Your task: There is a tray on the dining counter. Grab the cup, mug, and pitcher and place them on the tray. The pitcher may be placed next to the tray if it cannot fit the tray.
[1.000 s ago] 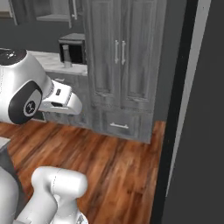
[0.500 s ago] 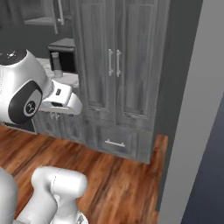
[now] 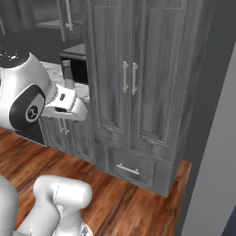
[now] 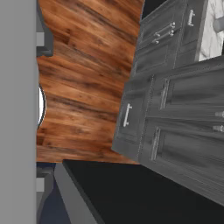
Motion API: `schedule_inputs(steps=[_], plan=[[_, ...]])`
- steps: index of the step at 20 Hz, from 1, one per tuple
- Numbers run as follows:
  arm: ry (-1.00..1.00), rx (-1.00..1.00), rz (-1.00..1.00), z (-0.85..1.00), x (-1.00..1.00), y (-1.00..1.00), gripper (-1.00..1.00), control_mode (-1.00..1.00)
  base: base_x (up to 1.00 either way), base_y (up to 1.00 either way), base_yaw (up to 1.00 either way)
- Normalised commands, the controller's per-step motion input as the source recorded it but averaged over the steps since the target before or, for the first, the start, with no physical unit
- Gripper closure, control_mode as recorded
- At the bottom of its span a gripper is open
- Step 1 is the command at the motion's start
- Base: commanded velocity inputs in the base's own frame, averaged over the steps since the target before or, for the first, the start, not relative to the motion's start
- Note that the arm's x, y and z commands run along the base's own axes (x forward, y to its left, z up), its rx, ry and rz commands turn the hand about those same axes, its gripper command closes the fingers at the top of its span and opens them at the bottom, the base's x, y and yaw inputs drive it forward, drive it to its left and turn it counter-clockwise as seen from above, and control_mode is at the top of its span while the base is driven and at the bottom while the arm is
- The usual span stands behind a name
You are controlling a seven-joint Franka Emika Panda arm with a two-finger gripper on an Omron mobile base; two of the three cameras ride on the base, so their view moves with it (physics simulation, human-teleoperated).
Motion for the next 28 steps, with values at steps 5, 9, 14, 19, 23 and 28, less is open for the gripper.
schedule_inputs(steps=[5, 9, 14, 19, 23, 28], plan=[[0.00, 0.00, 0.00, 0.00, 0.00, 0.00, -1.00, 1.00, 0.21, 0.04, 0.59], [0.00, 0.00, 0.00, 0.00, 0.00, 0.00, -1.00, 1.00, 0.00, 0.00, 0.68], [0.00, 0.00, 0.00, 0.00, 0.00, 0.00, -1.00, 1.00, 0.29, 0.00, 0.70], [0.00, 0.00, 0.00, 0.00, 0.00, 0.00, -1.00, 1.00, 0.65, -0.36, 0.59], [0.00, 0.00, 0.00, 0.00, 0.00, 0.00, -1.00, 1.00, 0.63, -0.44, 0.55], [0.00, 0.00, 0.00, 0.00, 0.00, 0.00, -1.00, 1.00, 0.77, -0.33, 0.48]])
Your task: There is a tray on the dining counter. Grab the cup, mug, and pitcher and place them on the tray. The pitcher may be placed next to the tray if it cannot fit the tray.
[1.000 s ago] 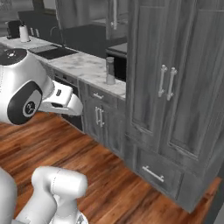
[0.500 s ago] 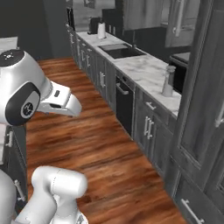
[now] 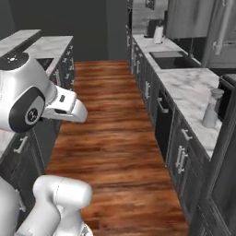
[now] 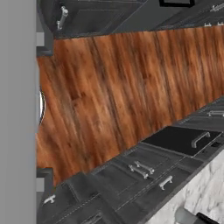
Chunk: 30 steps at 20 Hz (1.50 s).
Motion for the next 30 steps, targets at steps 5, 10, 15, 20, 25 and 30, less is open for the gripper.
schedule_inputs(steps=[5, 10, 15, 20, 25, 30], plan=[[0.00, 0.00, 0.00, 0.00, 0.00, 0.00, -1.00, 1.00, 0.99, -0.05, 0.28], [0.00, 0.00, 0.00, 0.00, 0.00, 0.00, -1.00, 1.00, 1.00, 0.00, 0.09], [0.00, 0.00, 0.00, 0.00, 0.00, 0.00, -1.00, 1.00, 1.00, 0.02, 0.01], [0.00, 0.00, 0.00, 0.00, 0.00, 0.00, -1.00, 1.00, 0.87, -0.29, -0.21], [0.00, 0.00, 0.00, 0.00, 0.00, 0.00, -1.00, 1.00, 0.47, -0.38, -0.61], [0.00, 0.00, 0.00, 0.00, 0.00, 0.00, -1.00, 1.00, 0.25, -0.38, -0.76]])
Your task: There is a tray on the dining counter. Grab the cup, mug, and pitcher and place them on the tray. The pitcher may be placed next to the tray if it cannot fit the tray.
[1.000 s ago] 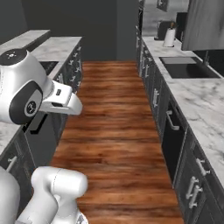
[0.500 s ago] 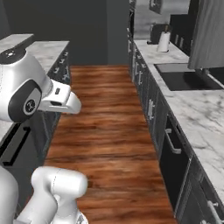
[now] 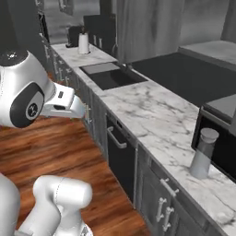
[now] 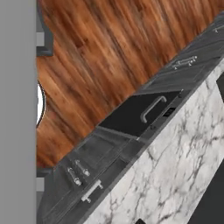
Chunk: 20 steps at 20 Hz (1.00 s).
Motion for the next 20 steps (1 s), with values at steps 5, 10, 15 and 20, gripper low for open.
schedule_inputs(steps=[5, 10, 15, 20], plan=[[0.00, 0.00, 0.00, 0.00, 0.00, 0.00, -1.00, 1.00, 0.18, -0.38, -0.72], [0.00, 0.00, 0.00, 0.00, 0.00, 0.00, -1.00, 1.00, 0.19, -0.18, -0.66], [0.00, 0.00, 0.00, 0.00, 0.00, 0.00, -1.00, 1.00, 0.26, -0.04, -0.57], [0.00, 0.00, 0.00, 0.00, 0.00, 0.00, -1.00, 1.00, 0.41, -0.06, -0.31]])
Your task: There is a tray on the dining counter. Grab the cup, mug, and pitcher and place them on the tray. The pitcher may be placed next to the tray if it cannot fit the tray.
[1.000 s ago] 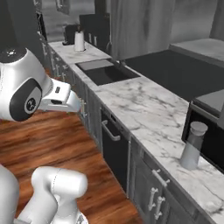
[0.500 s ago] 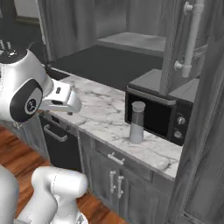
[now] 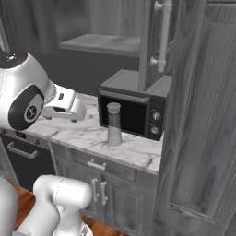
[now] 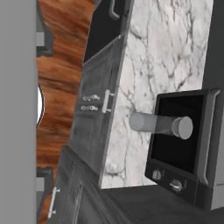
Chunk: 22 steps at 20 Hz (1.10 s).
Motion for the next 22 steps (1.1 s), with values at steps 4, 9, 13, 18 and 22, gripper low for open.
schedule_inputs(steps=[4, 9, 13, 18, 22], plan=[[0.00, 0.00, 0.00, 0.00, 0.00, 0.00, -1.00, 1.00, 0.59, -0.06, -0.03], [0.00, 0.00, 0.00, 0.00, 0.00, 0.00, -1.00, 1.00, 0.49, -0.24, 0.00], [0.00, 0.00, 0.00, 0.00, 0.00, 0.00, -1.00, 1.00, 0.20, -0.31, 0.00], [0.00, 0.00, 0.00, 0.00, 0.00, 0.00, -1.00, 1.00, 0.03, -0.22, 0.00], [0.00, 0.00, 0.00, 0.00, 0.00, 0.00, -1.00, 1.00, 0.11, -0.18, 0.00]])
